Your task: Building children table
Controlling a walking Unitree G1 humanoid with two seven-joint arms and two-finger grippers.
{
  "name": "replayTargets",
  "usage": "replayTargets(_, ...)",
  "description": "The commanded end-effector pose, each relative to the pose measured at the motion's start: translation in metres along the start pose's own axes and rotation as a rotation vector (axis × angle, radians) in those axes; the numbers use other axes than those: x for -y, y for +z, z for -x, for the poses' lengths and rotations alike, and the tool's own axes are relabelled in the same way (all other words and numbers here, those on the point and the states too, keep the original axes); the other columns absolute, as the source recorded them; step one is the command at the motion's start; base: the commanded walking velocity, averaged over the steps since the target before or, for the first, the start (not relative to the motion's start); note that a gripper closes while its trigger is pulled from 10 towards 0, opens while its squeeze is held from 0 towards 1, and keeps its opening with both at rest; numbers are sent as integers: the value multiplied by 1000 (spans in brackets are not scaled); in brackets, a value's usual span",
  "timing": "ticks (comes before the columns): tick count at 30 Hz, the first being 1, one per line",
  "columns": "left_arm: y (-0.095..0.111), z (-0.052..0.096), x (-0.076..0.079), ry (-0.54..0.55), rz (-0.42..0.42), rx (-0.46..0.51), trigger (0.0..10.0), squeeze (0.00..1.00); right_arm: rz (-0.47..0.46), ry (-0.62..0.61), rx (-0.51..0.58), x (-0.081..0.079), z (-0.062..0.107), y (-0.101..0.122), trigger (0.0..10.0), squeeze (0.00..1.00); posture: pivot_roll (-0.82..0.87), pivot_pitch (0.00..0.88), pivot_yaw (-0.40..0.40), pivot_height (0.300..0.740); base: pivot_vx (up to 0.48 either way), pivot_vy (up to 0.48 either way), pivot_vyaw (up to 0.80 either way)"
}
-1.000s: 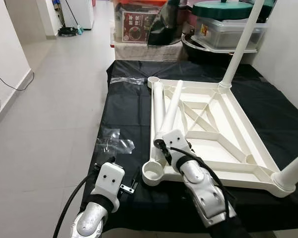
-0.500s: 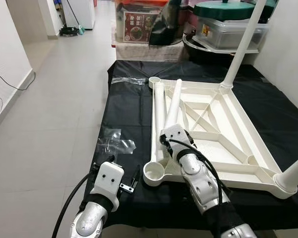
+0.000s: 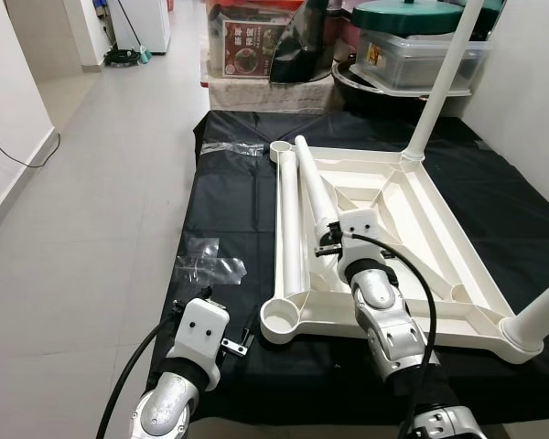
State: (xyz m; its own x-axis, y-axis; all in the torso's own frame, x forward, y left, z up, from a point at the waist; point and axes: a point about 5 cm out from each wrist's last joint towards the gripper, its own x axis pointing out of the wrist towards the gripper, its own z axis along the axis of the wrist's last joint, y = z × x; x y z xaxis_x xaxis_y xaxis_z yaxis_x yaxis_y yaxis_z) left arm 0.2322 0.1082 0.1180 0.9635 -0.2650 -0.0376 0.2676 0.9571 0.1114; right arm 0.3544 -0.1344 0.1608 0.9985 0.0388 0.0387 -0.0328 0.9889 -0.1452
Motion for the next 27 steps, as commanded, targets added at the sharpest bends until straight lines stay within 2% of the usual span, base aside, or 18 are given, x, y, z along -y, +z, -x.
replayTargets(1, -4, 1, 1, -7, 9, -21, 10000, 0, -41, -24, 38, 12, -3, 7, 0, 0, 60, 68, -82, 740, 0, 0, 0)
replayTargets(4, -5, 0, -1, -3, 11, -24, 10000, 0, -150, -31, 47, 27, -6, 10, 0, 0, 63, 61, -80, 740, 0, 0, 0)
replayTargets(7, -6, 0, -2, 2, 19, -25, 10000, 0, -207, -24, 52, 32, -7, 11, 0, 0, 64, 55, -79, 740, 0, 0, 0)
replayTargets(8, -6, -1, -4, 14, 39, -28, 10000, 0, -308, -3, 50, 35, -7, 12, 0, 0, 63, 49, -75, 740, 0, 0, 0)
replayTargets(10, -6, -1, -4, 14, 39, -28, 10000, 0, -308, -3, 50, 35, -7, 12, 0, 0, 63, 49, -75, 740, 0, 0, 0)
replayTargets(11, -6, -3, -12, 52, 110, -34, 10000, 0, -428, 49, 54, 38, -7, 14, 0, 0, 62, 42, -71, 740, 0, 0, 0)
replayTargets(12, -6, -3, -12, 52, 110, -34, 10000, 0, -428, 49, 54, 38, -7, 14, 0, 0, 62, 42, -71, 740, 0, 0, 0)
replayTargets(13, -6, -5, -20, 84, 190, -33, 10000, 0, -520, 107, 58, 38, -6, 16, 0, 0, 61, 39, -72, 740, 0, 0, 0)
replayTargets(15, -6, -5, -20, 84, 190, -33, 10000, 0, -520, 107, 58, 38, -6, 16, 0, 0, 61, 39, -72, 740, 0, 0, 0)
replayTargets(16, -3, -7, -30, 131, 286, -20, 10000, 898, -614, 202, 56, 35, -3, 17, 0, 0, 63, 35, -73, 740, 0, 0, 0)
replayTargets(20, -3, -7, -30, 131, 286, -20, 10000, 898, -614, 202, 56, 35, -3, 17, 0, 0, 63, 35, -73, 740, 0, 0, 0)
replayTargets(21, 7, -11, -47, 166, 488, 36, 10000, 1000, -713, 359, 35, 27, 6, 16, 0, 0, 65, 30, -71, 740, 0, 0, 0)
replayTargets(22, 23, -13, -66, 149, 718, 150, 10000, 1000, -796, 526, 15, 20, 18, 15, 0, 0, 65, 23, -70, 740, 0, 0, 0)
replayTargets(23, 23, -13, -66, 149, 718, 150, 10000, 1000, -796, 526, 15, 20, 18, 15, 0, 0, 65, 23, -70, 740, 0, 0, 0)
replayTargets(24, 38, -11, -79, 107, 883, 260, 10000, 1000, -859, 664, 7, 16, 29, 16, 0, 0, 67, 20, -70, 740, 0, 0, 0)
replayTargets(25, 48, -9, -88, 63, 986, 337, 10000, 310, -899, 747, 0, 13, 36, 16, 0, 0, 67, 20, -70, 740, 0, 0, 0)
replayTargets(26, 48, -9, -88, 63, 986, 337, 10000, 310, -899, 747, 0, 13, 36, 16, 0, 0, 67, 20, -70, 740, 0, 0, 0)
replayTargets(27, 55, -5, -93, 7, 1051, 395, 10000, 0, -926, 824, -2, 13, 42, 18, 0, 0, 66, 18, -70, 740, 0, 0, 0)
